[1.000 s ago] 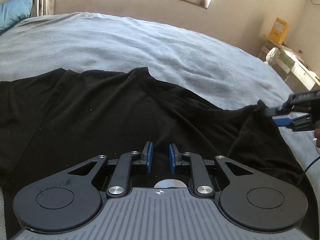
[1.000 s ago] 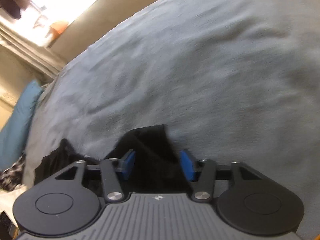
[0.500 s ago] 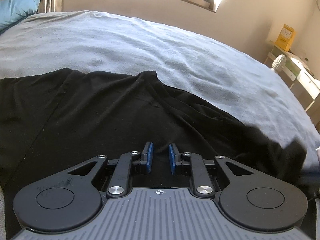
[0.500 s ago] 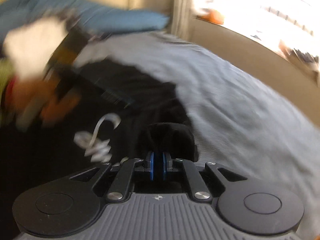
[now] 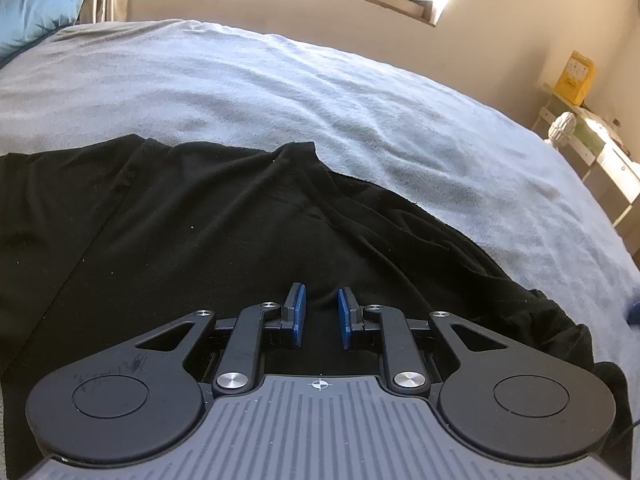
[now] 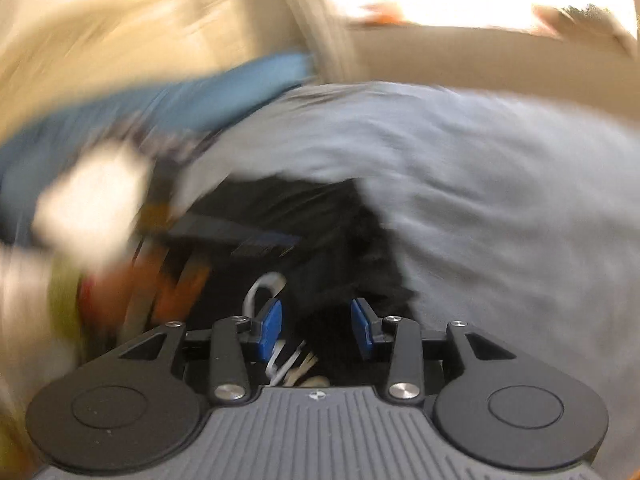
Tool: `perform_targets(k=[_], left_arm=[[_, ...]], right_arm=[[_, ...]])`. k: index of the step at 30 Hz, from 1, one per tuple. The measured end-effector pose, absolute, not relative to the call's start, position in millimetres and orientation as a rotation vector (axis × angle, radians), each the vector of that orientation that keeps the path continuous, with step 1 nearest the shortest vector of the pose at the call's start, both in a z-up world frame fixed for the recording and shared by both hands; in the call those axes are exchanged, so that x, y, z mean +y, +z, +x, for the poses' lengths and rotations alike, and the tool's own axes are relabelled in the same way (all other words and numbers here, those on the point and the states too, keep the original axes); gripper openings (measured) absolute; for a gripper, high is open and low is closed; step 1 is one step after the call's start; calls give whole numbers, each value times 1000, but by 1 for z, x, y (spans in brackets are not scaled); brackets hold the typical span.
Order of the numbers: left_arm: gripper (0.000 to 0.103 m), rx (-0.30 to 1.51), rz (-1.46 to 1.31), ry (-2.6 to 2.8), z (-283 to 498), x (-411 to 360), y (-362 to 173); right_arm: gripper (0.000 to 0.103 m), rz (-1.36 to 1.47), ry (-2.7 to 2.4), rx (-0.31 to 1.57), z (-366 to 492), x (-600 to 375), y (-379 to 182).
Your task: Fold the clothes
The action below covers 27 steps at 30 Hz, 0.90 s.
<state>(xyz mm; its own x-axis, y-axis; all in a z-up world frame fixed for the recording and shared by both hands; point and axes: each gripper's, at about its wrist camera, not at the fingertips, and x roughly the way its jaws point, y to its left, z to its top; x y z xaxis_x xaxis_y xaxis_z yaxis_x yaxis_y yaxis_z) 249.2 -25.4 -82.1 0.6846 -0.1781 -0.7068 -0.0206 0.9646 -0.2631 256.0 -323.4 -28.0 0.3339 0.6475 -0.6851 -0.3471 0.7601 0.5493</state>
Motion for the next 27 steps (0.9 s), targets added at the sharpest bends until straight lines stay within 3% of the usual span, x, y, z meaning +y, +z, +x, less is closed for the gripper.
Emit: perform_targets(k=[4, 10, 12, 15, 18, 23, 27], left_arm=[[18, 815, -258, -85, 250, -26, -82], [19, 818, -255, -82, 251, -27, -82], [20, 816, -250, -83, 251, -28, -82], [20, 813, -245, -84, 251, -29, -82], [20, 810, -249, -83, 252, -29, -82], [21, 811, -248, -79, 255, -31, -82], [21, 808, -233, -79, 257, -33, -82]], right_arm=[[41, 624, 570, 1137, 282, -348, -36], [41, 744, 538, 1257, 302, -340, -67], [34, 729, 547, 1247, 302, -335, -68], [8, 646, 530, 1191, 300, -328, -61], [3, 475, 489, 1038, 294, -322, -37], [3, 64, 382, 799, 297, -311, -4], [3, -86, 337, 795, 313, -301, -21]])
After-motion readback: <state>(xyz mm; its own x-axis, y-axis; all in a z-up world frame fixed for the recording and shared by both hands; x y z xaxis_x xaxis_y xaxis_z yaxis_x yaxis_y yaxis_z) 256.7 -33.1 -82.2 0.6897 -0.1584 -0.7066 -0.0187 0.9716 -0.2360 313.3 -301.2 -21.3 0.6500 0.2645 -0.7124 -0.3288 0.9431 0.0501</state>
